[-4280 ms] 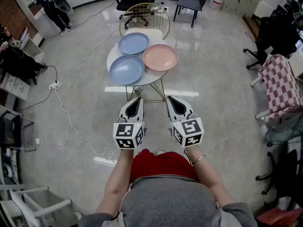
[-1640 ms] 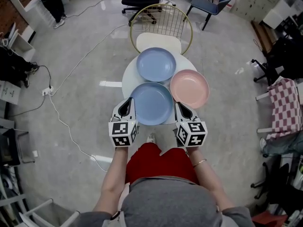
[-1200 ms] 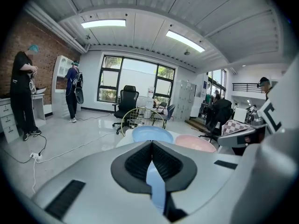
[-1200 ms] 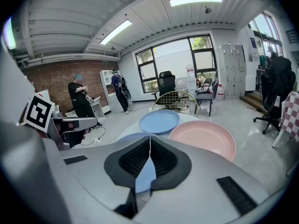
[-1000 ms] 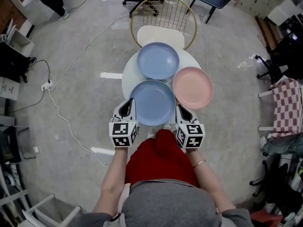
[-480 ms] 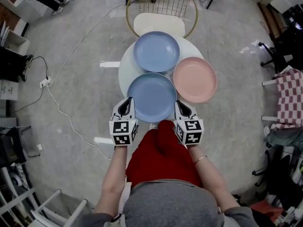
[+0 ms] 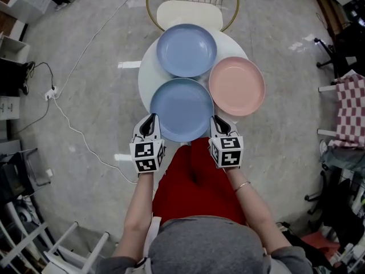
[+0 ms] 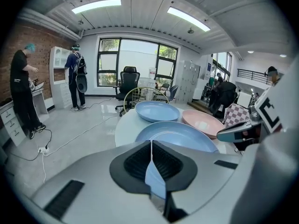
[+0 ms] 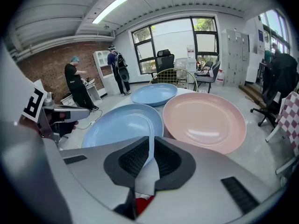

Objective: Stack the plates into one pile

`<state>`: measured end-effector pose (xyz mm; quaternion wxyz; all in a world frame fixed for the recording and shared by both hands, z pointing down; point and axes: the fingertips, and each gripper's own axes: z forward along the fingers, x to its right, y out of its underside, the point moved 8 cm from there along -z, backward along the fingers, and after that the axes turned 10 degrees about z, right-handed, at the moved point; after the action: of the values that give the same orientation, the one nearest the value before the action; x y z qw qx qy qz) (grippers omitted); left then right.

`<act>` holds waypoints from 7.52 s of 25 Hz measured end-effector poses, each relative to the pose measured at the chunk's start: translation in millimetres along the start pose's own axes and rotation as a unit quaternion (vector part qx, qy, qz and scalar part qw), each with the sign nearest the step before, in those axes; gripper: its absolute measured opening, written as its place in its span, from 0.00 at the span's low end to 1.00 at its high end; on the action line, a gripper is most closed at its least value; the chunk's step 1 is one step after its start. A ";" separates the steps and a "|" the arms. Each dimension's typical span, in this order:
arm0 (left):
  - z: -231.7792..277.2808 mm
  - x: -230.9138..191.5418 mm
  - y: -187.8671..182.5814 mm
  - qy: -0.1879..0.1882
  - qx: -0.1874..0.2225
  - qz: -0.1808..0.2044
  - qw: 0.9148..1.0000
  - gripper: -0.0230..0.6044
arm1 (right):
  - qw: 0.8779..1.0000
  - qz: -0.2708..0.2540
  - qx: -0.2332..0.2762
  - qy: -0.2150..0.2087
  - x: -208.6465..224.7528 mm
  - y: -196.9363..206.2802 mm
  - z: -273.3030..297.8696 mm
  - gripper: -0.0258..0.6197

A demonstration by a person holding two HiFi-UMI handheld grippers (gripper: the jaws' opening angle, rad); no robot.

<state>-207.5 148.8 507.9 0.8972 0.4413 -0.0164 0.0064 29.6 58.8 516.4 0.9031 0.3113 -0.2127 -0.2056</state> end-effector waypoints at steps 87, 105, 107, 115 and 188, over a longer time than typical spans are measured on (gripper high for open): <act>101.9 61.2 -126.2 0.077 -0.026 0.029 0.996 0.13 | 0.982 0.152 0.036 0.103 105.2 -64.8 -37.9 0.18; 179.3 131.6 -146.3 0.133 -0.064 0.061 0.987 0.13 | 0.969 0.187 0.024 0.161 195.4 -68.2 -26.5 0.18; 185.1 132.9 -144.4 0.133 -0.071 0.063 0.987 0.13 | 0.969 0.188 0.017 0.162 199.0 -66.7 -21.7 0.18; 203.0 139.8 -136.5 0.132 -0.090 0.075 0.984 0.14 | 0.968 0.180 -0.001 0.172 211.4 -61.8 -7.6 0.18; 156.0 17.4 -110.4 -0.053 -0.100 -0.064 0.991 0.27 | 0.997 -0.075 0.009 0.023 99.3 -183.6 91.3 0.18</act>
<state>-191.0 -42.2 516.3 0.9333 0.3489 -0.0359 -0.0764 20.8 -167.0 487.9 0.8869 0.3390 -0.1698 -0.2638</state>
